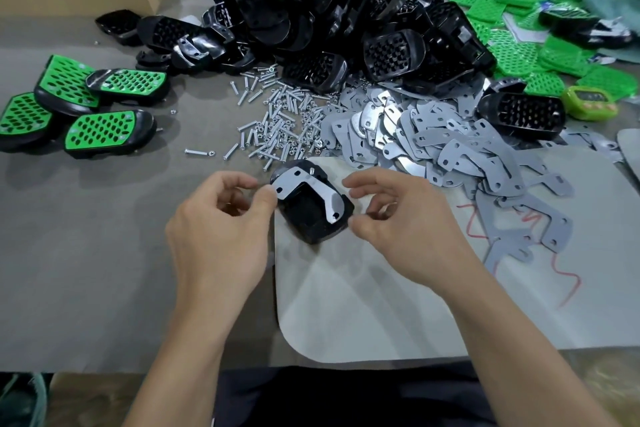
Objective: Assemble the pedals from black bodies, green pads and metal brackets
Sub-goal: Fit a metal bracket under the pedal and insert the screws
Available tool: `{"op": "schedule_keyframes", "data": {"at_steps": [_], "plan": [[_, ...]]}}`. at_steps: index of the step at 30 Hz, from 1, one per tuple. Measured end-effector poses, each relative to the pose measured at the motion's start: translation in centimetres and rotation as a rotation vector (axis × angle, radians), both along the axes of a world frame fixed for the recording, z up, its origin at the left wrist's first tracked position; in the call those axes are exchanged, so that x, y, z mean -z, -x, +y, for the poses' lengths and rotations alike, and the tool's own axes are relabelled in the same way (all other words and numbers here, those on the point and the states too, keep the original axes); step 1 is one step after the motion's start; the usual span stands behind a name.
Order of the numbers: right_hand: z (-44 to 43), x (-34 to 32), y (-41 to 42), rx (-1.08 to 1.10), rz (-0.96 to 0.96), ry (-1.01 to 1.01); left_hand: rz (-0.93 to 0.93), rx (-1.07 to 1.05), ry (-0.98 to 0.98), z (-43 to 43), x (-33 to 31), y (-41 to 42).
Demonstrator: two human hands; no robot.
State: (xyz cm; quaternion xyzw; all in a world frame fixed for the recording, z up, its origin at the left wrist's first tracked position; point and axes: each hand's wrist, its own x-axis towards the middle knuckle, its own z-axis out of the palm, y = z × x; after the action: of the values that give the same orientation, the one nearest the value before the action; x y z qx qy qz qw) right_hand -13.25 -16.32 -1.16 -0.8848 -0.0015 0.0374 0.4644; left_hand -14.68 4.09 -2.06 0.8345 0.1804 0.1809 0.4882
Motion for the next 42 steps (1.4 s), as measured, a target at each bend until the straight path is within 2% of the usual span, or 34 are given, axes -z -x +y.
{"op": "schedule_keyframes", "data": {"at_steps": [3,9,12,19,27,33,42], "plan": [[0.9,-0.5,-0.5,0.029,-0.030,-0.017,0.022,0.042,0.078,0.4,0.3,-0.5],[3.6,-0.9,-1.4,0.114,-0.045,0.206,0.059,0.153,0.160,0.3,0.4,-0.9],[4.1,-1.1,-1.8,0.089,-0.055,0.266,0.045,0.149,0.214,0.2,0.3,-1.1],[4.3,-1.7,-1.7,0.160,-0.082,0.221,0.029,0.174,0.472,0.5,-0.3,-1.5],[4.5,-0.9,-1.6,0.225,0.009,0.072,0.063,0.210,0.323,0.8,0.3,-2.6],[4.4,-0.7,-2.3,0.250,0.029,0.040,0.086,0.181,0.265,0.6,0.7,-2.6],[5.3,-0.1,-2.0,0.287,-0.089,0.115,-0.003,0.188,0.193,-0.1,1.3,-2.3]]}}
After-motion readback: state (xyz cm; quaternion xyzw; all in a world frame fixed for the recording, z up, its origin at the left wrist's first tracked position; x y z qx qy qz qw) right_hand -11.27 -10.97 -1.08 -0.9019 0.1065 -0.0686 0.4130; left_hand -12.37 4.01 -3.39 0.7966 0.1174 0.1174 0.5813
